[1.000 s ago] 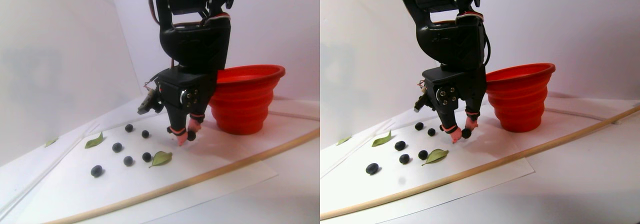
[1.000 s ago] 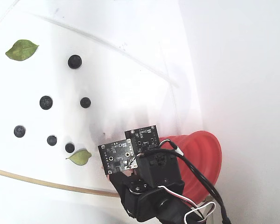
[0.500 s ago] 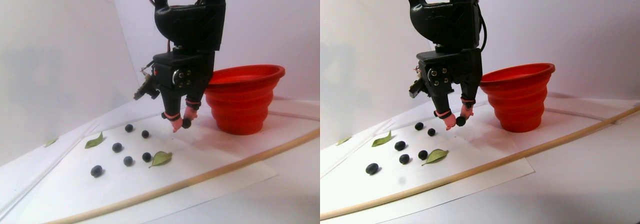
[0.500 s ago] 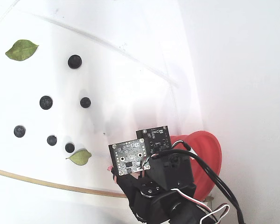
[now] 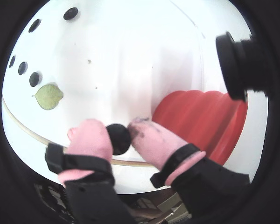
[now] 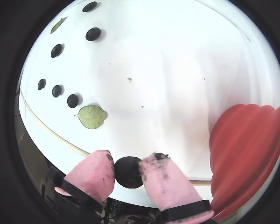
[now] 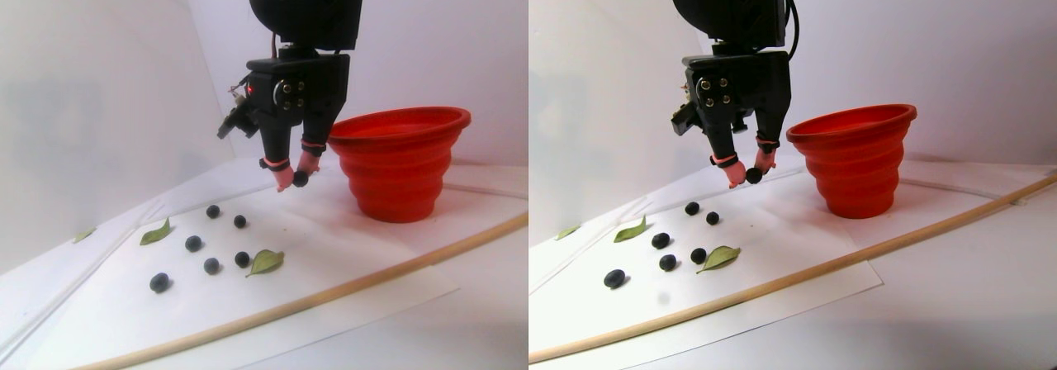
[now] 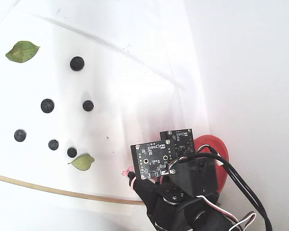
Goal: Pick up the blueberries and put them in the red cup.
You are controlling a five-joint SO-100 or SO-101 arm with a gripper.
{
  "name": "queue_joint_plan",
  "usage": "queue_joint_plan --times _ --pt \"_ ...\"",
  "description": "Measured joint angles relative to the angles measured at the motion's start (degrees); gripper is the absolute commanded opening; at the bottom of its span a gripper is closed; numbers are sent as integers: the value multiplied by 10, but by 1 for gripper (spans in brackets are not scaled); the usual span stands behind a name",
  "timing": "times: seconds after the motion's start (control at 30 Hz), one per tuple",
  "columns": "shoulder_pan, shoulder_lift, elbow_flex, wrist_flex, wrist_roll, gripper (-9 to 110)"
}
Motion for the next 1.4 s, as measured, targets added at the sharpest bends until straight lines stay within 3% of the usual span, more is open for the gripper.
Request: queue_joint_plan --times 0.7,1.4 --pt "-11 137 8 87 65 10" --pt "28 235 16 127 47 10"
